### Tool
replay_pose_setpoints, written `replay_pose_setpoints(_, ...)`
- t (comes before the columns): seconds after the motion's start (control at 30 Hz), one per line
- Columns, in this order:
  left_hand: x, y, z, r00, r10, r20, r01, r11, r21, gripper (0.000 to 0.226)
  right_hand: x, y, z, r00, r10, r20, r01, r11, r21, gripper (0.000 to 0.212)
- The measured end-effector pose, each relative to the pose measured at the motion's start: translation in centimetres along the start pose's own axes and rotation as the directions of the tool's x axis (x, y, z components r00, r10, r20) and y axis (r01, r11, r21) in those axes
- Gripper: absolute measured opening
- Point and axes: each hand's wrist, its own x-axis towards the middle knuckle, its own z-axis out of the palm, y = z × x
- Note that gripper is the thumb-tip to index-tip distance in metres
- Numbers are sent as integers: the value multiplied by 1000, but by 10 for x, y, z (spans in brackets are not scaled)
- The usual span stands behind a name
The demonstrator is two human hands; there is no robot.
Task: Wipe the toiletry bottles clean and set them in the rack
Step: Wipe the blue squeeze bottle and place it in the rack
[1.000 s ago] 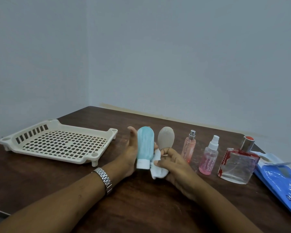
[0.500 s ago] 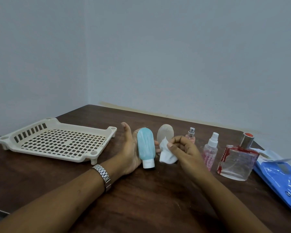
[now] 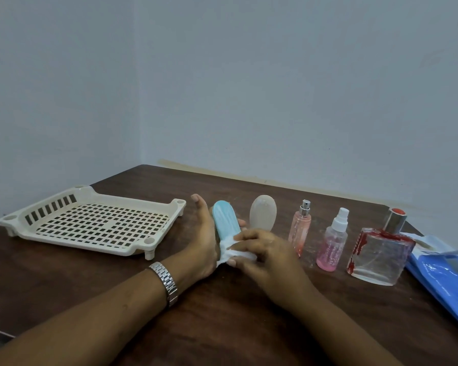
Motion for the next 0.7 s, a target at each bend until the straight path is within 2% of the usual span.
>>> replay_pose_setpoints(0.13, -2, -2, -2, 996, -73, 57, 70, 996, 48, 98, 2, -4, 10, 987, -159, 19, 159, 958, -238, 19)
replay_pose_setpoints(0.2, -1, -3, -2, 995, -83, 64, 79, 995, 62, 100, 3, -3, 11, 978, -208, -4, 198, 934, -298, 19)
replay_pose_setpoints(0.3, -1, -3, -2, 994, -88, 72, 82, 993, 80, 100, 2, -1, 12, 966, -260, 8, 248, 909, -335, 17)
replay_pose_setpoints(0.4, -3, -3, -2, 991, -86, 101, 73, 989, 126, 100, 3, -1, 15, 961, -261, 93, 277, 879, -389, 17)
replay_pose_setpoints(0.5, -5, -3, -3, 983, -112, 148, 94, 988, 125, 107, 5, -1, 16, 952, -277, 128, 306, 852, -425, 21)
replay_pose_setpoints(0.7, -9, -2, -1, 975, -113, 193, 95, 990, 101, 114, 4, -10, 15, 935, -350, 54, 345, 867, -359, 21)
